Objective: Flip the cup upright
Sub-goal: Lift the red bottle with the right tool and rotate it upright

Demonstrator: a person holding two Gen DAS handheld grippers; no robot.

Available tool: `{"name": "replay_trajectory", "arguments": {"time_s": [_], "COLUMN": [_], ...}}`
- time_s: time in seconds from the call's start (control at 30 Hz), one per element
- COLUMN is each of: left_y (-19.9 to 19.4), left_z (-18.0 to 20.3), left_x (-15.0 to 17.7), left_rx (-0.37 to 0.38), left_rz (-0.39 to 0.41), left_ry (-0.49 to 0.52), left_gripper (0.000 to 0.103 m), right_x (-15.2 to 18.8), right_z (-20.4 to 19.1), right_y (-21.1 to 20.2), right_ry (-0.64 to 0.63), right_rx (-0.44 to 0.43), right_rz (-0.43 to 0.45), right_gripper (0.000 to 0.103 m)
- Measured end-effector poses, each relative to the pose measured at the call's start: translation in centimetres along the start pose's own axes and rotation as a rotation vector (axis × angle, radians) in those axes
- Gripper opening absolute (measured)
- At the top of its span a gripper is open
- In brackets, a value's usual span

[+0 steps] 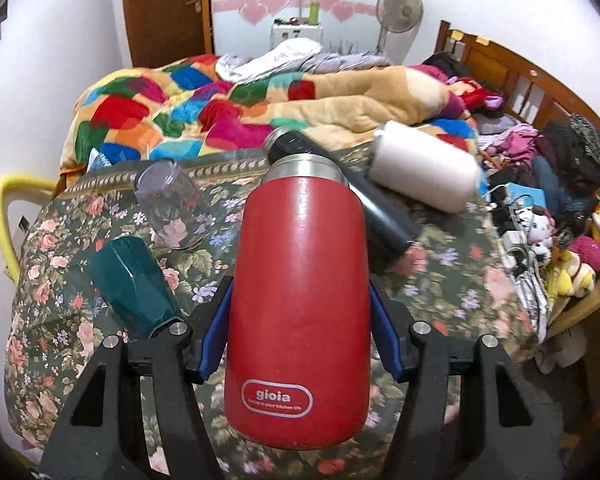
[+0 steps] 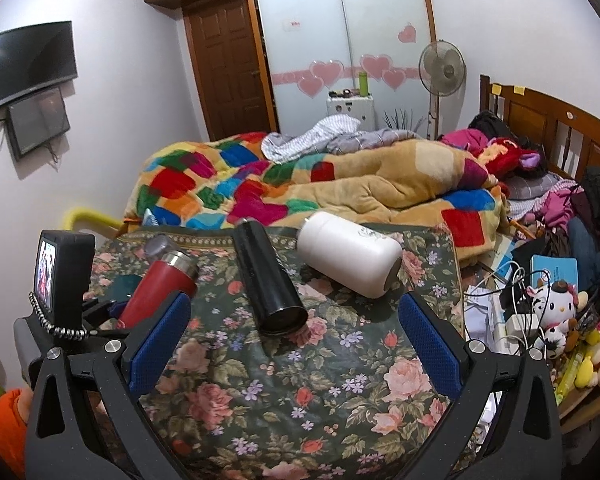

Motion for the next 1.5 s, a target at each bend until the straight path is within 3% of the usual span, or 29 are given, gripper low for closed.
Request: {"name": "replay_trajectory", "arguments": {"time_s": [0.2,0.37,0.7,0.93,1.27,1.5], "left_y": [-1.3,-0.5,4.6,8.2,8.6,5.4], "left_z": [2.3,4.9,8.5,8.8,8.8,7.9], "left_x": [0.9,2.2,4.0,5.3,5.4,5.4], "left_rx": [0.028,0.065,0.109,0.077,0.083,0.112], "left_rz": [0.008,-0.032,-0.154,-0.229,-0.236,-0.202], "left_ry": [0.03,0.064,0.093,0.119,0.13,0.112], "left_gripper": [0.062,0.062,0.062,0.062,0.062,0.063], "right_x": [0.4,0.9,2.2,3.2,3.7,3.8], "right_z": [-0.4,0.0,2.4,3.4,3.6,2.8], "right_y": [-2.3,-3.5,-3.4,-2.5,-1.3,-0.7], "right_ry": [-0.011,-0.017,0.0,0.002,0.016,0.001], "right_rx": [-0.01,-0.001,0.047,0.074,0.066,0.066], "right_rz": [0.034,0.043,0.014,-0.024,-0.075,-0.097], "right_gripper": [0.103,0.103,0.103,0.103,0.103,0.103]}}
Point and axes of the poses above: each gripper's, at about its wrist camera, not at the fingertips, and y roughly the way its jaws point, z to its right, x to its underside, the point moved 4 cm from there along y, roughly the way its jaws point, and after that the axes turned 6 degrees about -z, right-handed, at the moved point
